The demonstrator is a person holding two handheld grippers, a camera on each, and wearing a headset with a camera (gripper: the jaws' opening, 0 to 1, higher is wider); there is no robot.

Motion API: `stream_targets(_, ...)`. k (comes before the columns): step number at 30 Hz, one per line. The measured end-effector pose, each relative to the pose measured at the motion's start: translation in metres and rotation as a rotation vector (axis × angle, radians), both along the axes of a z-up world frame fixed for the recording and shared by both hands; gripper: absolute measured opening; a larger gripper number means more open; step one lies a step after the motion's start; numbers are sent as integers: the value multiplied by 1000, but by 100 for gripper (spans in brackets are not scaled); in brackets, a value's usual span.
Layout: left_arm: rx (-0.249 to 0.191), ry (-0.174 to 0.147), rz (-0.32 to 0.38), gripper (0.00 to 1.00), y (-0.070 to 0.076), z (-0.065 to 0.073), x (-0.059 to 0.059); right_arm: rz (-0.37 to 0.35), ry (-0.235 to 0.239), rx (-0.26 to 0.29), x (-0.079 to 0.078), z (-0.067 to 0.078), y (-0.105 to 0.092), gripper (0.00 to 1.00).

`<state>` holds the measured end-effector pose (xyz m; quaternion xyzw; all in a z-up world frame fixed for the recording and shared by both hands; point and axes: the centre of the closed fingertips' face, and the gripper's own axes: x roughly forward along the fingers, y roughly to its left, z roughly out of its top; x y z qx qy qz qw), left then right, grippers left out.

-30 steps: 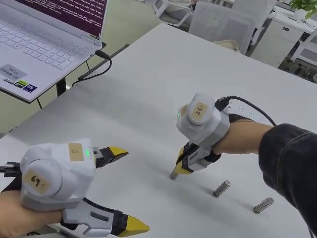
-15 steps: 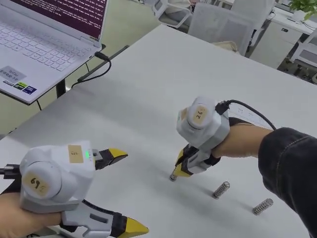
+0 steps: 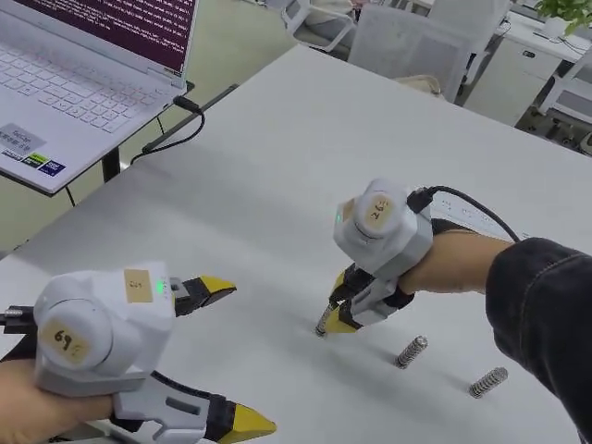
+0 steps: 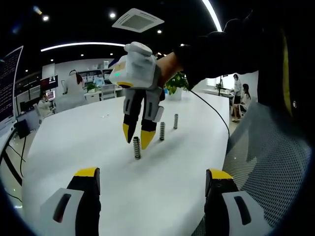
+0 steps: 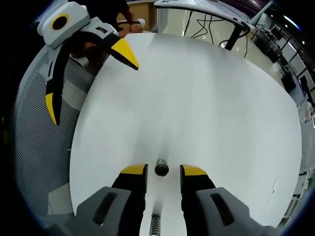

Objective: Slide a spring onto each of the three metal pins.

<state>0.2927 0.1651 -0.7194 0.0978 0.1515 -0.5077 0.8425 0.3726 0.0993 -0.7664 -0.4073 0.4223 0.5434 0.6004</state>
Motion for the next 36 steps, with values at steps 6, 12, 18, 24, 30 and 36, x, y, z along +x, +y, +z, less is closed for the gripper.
stream_targets(6,-1,1,0,86,0,0,0,-12,4,8,-1,0,-2,33)
stream_targets(12,2,1,-2,86,-1,0,0,-26,8,15,-2,-1,-5,44)
stream_targets(18,2,2,-2,86,-1,0,0,-47,15,40,-2,0,-4,55)
stream_targets(24,2,2,-1,86,-1,0,0,-59,13,70,-2,2,-2,71)
stream_targets(30,4,3,0,86,-1,0,1,-73,14,107,-2,3,-1,82)
stream_targets(36,3,7,-1,86,-1,-1,1,-88,7,159,-2,6,1,91)
